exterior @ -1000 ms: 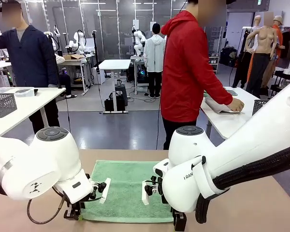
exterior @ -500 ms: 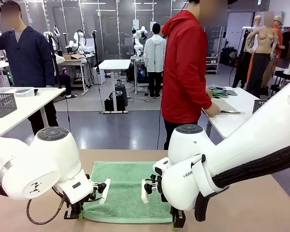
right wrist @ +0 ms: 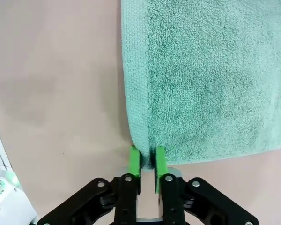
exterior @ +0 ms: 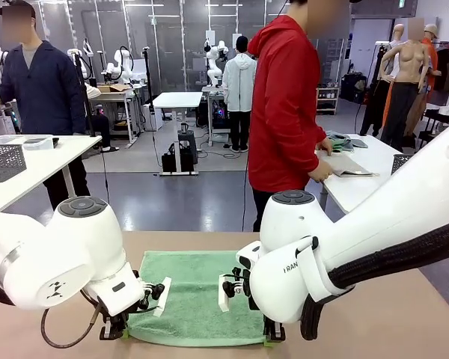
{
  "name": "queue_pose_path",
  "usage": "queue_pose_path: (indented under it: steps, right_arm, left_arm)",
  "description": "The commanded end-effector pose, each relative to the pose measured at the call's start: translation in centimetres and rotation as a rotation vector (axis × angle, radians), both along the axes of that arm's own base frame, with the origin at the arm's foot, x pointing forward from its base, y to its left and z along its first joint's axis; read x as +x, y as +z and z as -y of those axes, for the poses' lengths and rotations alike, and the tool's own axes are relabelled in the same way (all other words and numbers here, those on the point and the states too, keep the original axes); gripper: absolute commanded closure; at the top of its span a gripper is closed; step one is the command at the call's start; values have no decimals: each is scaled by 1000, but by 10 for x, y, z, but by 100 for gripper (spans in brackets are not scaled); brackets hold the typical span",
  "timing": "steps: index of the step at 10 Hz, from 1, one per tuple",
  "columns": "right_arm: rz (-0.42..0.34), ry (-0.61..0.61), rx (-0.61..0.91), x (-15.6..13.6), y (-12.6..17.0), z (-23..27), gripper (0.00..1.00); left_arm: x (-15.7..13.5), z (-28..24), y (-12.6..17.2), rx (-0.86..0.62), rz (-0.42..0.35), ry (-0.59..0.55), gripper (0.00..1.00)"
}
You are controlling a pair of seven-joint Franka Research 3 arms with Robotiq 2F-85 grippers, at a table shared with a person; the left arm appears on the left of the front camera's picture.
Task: Fold the towels and place them in the basket.
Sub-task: When a person lays out a Towel with hook on the table, fold it in half twice.
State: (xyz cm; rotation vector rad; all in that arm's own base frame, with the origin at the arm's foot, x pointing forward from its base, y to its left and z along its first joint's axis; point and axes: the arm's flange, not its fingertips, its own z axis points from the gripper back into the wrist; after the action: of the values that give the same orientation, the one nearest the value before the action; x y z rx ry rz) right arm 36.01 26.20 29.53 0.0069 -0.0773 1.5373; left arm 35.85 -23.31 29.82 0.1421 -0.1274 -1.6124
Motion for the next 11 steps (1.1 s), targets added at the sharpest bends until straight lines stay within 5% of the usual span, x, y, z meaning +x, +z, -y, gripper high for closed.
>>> queue_pose_path:
  steps: [1,8,11]
  right_arm:
    - [-6,13,-23,-4,1,0,100]
    - [-9,8,-9,-4,1,-2,94]
    - [17,19,5,17,39,-4,94]
  left_arm:
    - [1,-5,-4,12,-49,-11,100]
    - [0,0,0,0,1,-2,94]
    - [17,6,41,-32,24,-28,94]
